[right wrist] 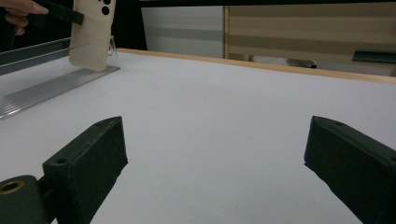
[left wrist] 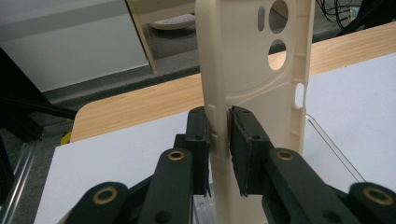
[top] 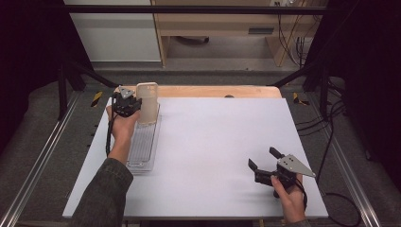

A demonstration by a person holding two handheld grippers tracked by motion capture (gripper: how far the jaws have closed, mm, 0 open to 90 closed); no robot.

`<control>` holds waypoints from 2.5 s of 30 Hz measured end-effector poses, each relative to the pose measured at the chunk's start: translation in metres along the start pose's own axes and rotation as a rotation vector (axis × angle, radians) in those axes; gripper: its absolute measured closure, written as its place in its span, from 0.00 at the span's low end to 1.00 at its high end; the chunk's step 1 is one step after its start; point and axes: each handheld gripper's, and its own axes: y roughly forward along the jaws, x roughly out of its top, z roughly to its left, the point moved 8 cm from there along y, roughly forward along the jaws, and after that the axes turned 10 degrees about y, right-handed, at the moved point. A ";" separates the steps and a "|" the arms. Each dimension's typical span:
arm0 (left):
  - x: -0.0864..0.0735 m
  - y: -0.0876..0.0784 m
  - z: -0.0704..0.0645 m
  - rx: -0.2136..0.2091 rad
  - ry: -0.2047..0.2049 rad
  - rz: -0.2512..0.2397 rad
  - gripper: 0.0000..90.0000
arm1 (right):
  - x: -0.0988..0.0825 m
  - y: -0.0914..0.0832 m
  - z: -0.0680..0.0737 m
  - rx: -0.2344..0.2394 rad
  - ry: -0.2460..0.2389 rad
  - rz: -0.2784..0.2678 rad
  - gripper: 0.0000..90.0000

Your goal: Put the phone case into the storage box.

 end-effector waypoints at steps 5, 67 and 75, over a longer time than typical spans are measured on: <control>0.000 0.000 0.000 0.003 0.005 0.000 0.85 | 0.000 0.000 0.000 0.000 0.002 0.001 0.06; 0.018 -0.019 -0.010 -0.032 -0.052 -0.095 0.04 | 0.001 0.000 0.001 -0.008 0.005 -0.004 0.06; 0.014 -0.019 -0.017 -0.062 -0.043 -0.064 0.05 | 0.001 -0.001 0.002 -0.003 0.003 -0.009 0.05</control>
